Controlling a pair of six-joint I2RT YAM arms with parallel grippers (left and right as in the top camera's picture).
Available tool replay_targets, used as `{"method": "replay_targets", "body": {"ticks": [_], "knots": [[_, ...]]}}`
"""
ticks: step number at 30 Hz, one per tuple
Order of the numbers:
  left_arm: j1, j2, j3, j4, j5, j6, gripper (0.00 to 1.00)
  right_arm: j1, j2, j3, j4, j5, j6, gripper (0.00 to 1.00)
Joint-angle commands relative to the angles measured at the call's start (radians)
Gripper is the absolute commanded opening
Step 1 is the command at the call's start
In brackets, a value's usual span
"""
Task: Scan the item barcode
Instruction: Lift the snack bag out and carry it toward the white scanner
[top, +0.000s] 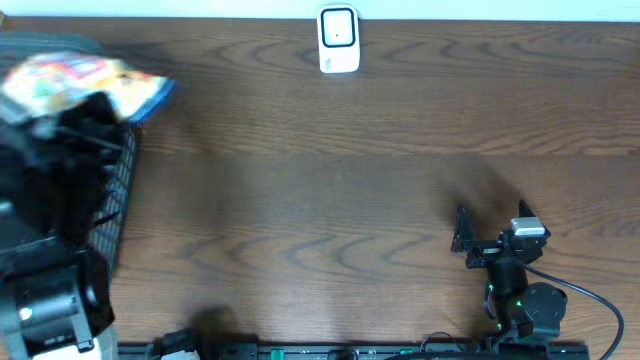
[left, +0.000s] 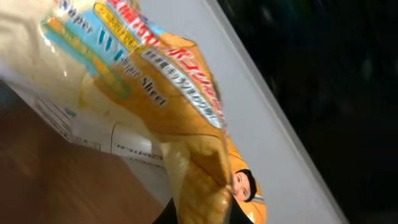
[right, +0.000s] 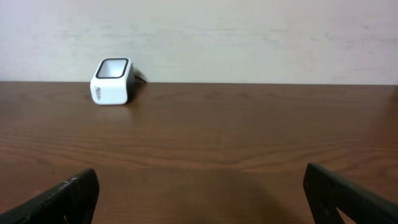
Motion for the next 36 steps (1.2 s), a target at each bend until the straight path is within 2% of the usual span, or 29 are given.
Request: {"method": "replay_targets", "body": {"ticks": [1,4,10,18,23,27,28,30,32,33,34,36], "knots": [[-0.212,0.035,0.028,0.019,0.046,0.1,0.07,0.008,-0.006,-0.002,-0.003,0.005,-0.006,0.99],[-0.401,0.124,0.026,0.016,0.045,0.221,0.07,0.008,-0.006,-0.002,-0.003,0.005,-0.006,0.99],[-0.652,0.38,0.025,0.048,0.046,0.257,0.07,0.008,-0.006,-0.002,-0.003,0.005,-0.006,0.99],[-0.889,0.767,0.025,0.171,0.046,0.233,0.07,0.008,-0.006,-0.002,-0.003,0.005,-0.006,0.99],[-0.975,0.914,0.025,0.245,0.047,0.166,0.07,0.008,-0.006,-0.002,-0.003,0.005,-0.006,0.99],[-1.023,0.949,0.025,0.296,0.047,0.143,0.08,0.008,-0.006,-0.002,-0.003,0.005,-0.006,0.99],[-1.035,0.949,0.025,0.306,0.047,0.143,0.12,0.008,-0.006,-0.002,-0.003,0.005,-0.006,0.99],[-1.043,0.943,0.025,0.323,0.055,0.143,0.38,0.008,-0.006,-0.002,-0.003,0.005,-0.006,0.99],[-1.043,0.925,0.025,0.337,0.065,0.143,0.49,0.008,-0.006,-0.002,-0.003,0.005,-0.006,0.99],[-1.039,0.915,0.025,0.338,0.065,0.143,0.59,0.008,-0.006,-0.002,-0.003,0.005,-0.006,0.99],[-1.027,0.893,0.025,0.337,0.065,0.144,0.63,0.008,-0.006,-0.002,-0.003,0.005,-0.006,0.99],[-1.005,0.866,0.025,0.328,0.065,0.144,0.65,0.008,-0.006,-0.002,-0.003,0.005,-0.006,0.99]]}}
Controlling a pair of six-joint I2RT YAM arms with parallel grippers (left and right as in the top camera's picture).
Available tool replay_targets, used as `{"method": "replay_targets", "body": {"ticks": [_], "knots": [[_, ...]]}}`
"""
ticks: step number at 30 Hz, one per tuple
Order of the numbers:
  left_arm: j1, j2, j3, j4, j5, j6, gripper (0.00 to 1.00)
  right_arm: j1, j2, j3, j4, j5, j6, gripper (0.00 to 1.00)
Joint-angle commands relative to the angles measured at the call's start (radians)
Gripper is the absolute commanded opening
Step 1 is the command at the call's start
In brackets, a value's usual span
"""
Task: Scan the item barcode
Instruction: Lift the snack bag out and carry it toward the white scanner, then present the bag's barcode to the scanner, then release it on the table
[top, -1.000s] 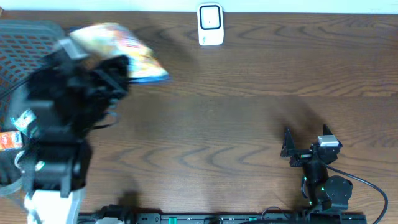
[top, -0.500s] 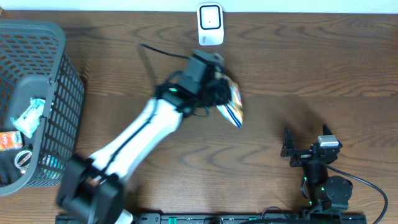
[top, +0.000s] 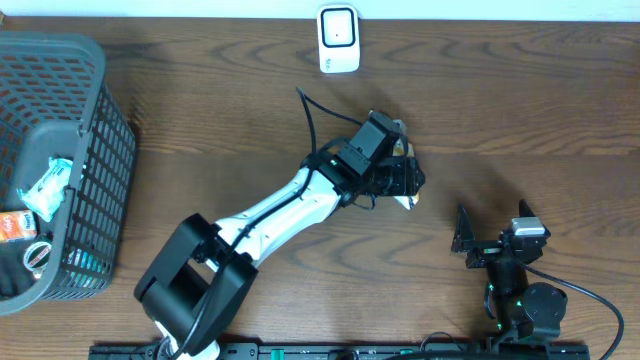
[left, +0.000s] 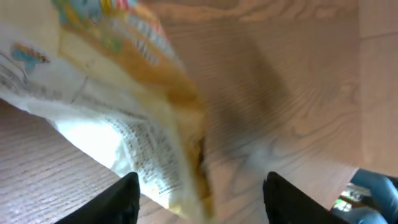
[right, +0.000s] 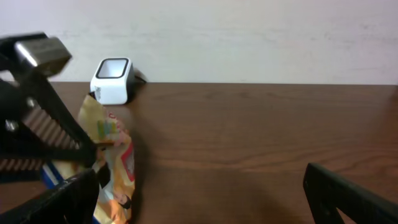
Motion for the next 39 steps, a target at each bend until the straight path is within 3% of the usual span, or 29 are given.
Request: {"method": "replay_targets", "body": {"ticks": [1,6,8,11,15,33,39], "knots": [[0.047,-0.089,0.024,-0.013,0.005,-0.001,0.68,0.008,-0.006,-0.002,-0.003,0.005,-0.006,0.99],[0.154,-0.133,0.024,-0.093,0.005,-0.003,0.7,0.008,-0.006,-0.002,-0.003,0.005,-0.006,0.99],[0.19,-0.132,0.024,-0.142,-0.032,-0.055,0.7,0.008,-0.006,-0.002,-0.003,0.005,-0.006,0.99],[0.196,-0.132,0.024,-0.205,-0.171,-0.191,0.88,0.008,-0.006,-0.002,-0.003,0.005,-0.006,0.99],[0.175,-0.12,0.023,-0.199,-0.262,-0.26,1.0,0.008,-0.006,-0.002,-0.003,0.005,-0.006,0.99],[0.095,0.117,0.023,0.024,-0.284,-0.298,1.0,0.008,-0.006,-0.002,-0.003,0.005,-0.006,0.99],[0.03,0.137,0.023,0.156,-0.265,-0.285,0.85,0.008,-0.006,-0.002,-0.003,0.005,-0.006,0.99]]}}
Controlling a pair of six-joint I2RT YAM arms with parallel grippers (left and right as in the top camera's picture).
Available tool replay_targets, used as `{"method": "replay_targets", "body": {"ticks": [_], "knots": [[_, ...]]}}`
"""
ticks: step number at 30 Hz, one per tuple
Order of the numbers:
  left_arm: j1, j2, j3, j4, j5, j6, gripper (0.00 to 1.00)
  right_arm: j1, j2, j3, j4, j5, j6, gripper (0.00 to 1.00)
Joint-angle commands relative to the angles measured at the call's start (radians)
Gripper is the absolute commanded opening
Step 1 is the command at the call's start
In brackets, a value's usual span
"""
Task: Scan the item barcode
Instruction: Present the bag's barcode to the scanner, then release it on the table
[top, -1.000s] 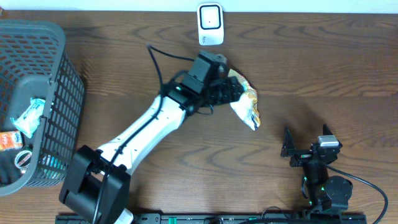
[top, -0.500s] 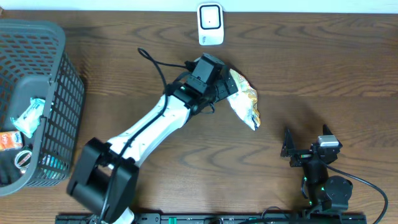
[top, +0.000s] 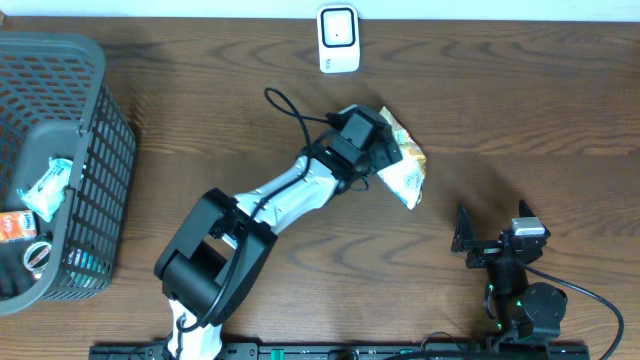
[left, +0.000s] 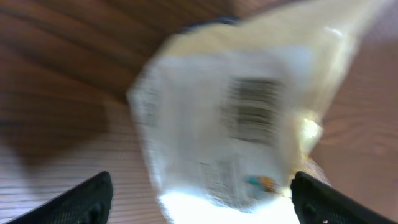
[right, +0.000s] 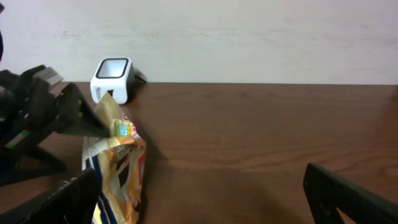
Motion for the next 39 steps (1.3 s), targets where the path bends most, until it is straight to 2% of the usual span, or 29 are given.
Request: {"method": "replay_targets", "body": {"ticks": [1,2,4,5,6,9,13,17,21,24,25,26,27,29,33,37,39], "knots": [[-0.038,0.007,0.019,0.064,0.008,0.016,0.81,0.008,-0.006,-0.002,-0.003,0.005,-0.006,0.99],[-0.049,0.007,0.019,0.093,0.008,0.029,0.76,0.008,-0.006,-0.002,-0.003,0.005,-0.006,0.99],[-0.06,0.007,0.019,0.125,0.008,0.058,0.74,0.008,-0.006,-0.002,-0.003,0.005,-0.006,0.99],[-0.064,0.007,0.019,0.142,0.01,0.079,0.68,0.008,-0.006,-0.002,-0.003,0.005,-0.006,0.99],[-0.065,0.007,0.019,0.146,0.016,0.083,0.66,0.008,-0.006,-0.002,-0.003,0.005,-0.006,0.99],[-0.056,0.006,0.019,0.209,0.121,0.15,0.66,0.008,-0.006,-0.002,-0.003,0.005,-0.006,0.99],[-0.012,-0.031,0.02,0.294,0.323,0.316,0.61,0.008,-0.006,-0.002,-0.003,0.005,-0.006,0.99],[0.069,-0.124,0.02,0.221,0.366,0.324,0.61,0.008,-0.006,-0.002,-0.003,0.005,-0.006,0.99],[0.16,-0.177,0.02,0.039,0.363,0.326,0.61,0.008,-0.006,-0.002,-0.003,0.005,-0.006,0.99],[0.18,-0.173,0.019,-0.06,0.319,0.278,0.63,0.008,-0.006,-0.002,-0.003,0.005,-0.006,0.99],[0.18,-0.171,0.019,-0.081,0.298,0.27,0.7,0.008,-0.006,-0.002,-0.003,0.005,-0.006,0.99],[0.16,-0.169,0.017,-0.083,0.262,0.27,0.9,0.008,-0.006,-0.002,-0.003,0.005,-0.006,0.99],[0.151,-0.169,0.017,-0.076,0.249,0.27,0.93,0.008,-0.006,-0.002,-0.003,0.005,-0.006,0.99],[0.121,-0.169,0.017,-0.053,0.19,0.269,0.96,0.008,-0.006,-0.002,-0.003,0.005,-0.006,0.99],[0.01,-0.157,0.017,-0.047,-0.09,0.232,0.98,0.008,-0.006,-0.002,-0.003,0.005,-0.006,0.99],[-0.043,-0.138,0.017,-0.056,-0.158,0.241,0.98,0.008,-0.006,-0.002,-0.003,0.005,-0.006,0.99],[-0.046,-0.147,0.017,-0.071,-0.152,0.29,0.97,0.008,-0.006,-0.002,-0.003,0.005,-0.006,0.99]]}}
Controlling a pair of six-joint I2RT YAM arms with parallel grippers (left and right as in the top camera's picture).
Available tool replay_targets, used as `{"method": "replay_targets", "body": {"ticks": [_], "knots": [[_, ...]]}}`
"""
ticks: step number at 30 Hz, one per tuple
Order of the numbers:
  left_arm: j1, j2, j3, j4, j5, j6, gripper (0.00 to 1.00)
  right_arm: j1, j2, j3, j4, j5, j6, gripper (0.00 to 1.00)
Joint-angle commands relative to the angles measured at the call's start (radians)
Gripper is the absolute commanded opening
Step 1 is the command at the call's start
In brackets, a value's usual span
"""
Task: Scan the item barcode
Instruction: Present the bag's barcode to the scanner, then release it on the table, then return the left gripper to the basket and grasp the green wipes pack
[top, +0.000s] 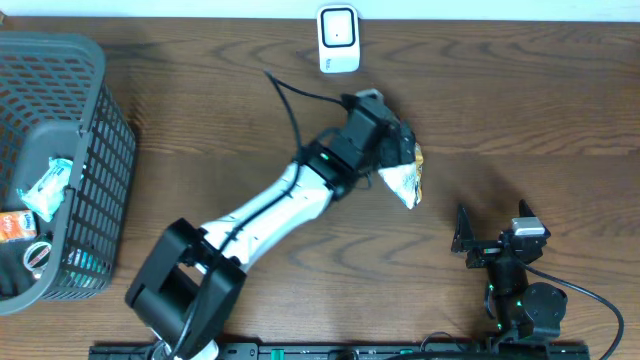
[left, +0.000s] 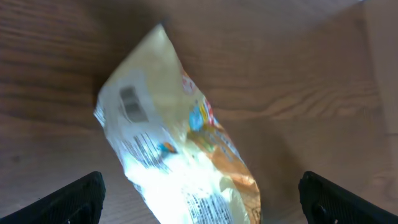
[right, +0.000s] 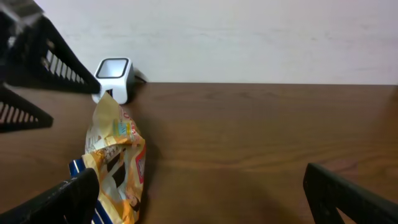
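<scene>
A yellow and white snack bag (top: 405, 180) lies on the wooden table right of centre, with a barcode (left: 129, 96) on its white face. My left gripper (top: 388, 142) hovers over the bag's far end, open. Its fingers (left: 71, 198) stand wide apart at either side of the bag (left: 174, 155) without touching it. The white scanner (top: 338, 40) stands at the table's far edge; the right wrist view shows the scanner (right: 113, 78) beyond the bag (right: 115, 165). My right gripper (top: 492, 228) rests near the front right, open and empty.
A dark wire basket (top: 95, 150) with several packets in it stands at the left edge of the table. The left arm stretches diagonally from the front left to the middle. A cable loops up from the arm toward the scanner.
My left gripper has drawn back higher above the bag and turned, staying open. The bag lies in about the same spot. The right arm has not moved.
First my left gripper held the snack bag over the basket at the left. Then the bag was at the middle right of the table with the jaws parted round it. Then it lay released under the open gripper, and now the gripper hovers higher above it.
</scene>
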Motion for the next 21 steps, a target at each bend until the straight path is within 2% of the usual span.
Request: {"method": "replay_targets", "body": {"ticks": [1,6,7,13,15,19,21], "knots": [[0.002,0.003,0.007,-0.023,-0.087,0.047,0.97,0.008,-0.006,-0.002,-0.003,0.005,-0.006,0.99],[0.066,-0.122,0.037,-0.182,-0.082,0.135,0.93,0.008,-0.006,-0.002,-0.003,0.005,-0.006,0.99],[0.106,-0.182,0.059,-0.249,-0.082,0.176,0.93,0.008,-0.006,-0.002,-0.003,0.005,-0.006,0.99],[0.307,-0.377,0.17,-0.483,-0.086,0.237,0.93,0.008,-0.006,-0.002,-0.003,0.005,-0.006,0.99],[0.445,-0.471,0.185,-0.528,-0.093,0.265,0.93,0.008,-0.006,-0.002,-0.003,0.005,-0.006,0.99],[0.709,-0.594,0.185,-0.523,-0.106,0.301,0.94,0.008,-0.006,-0.002,-0.003,0.005,-0.006,0.99],[0.83,-0.63,0.185,-0.522,-0.174,0.317,0.93,0.008,-0.006,-0.002,-0.003,0.005,-0.006,0.99]]}}
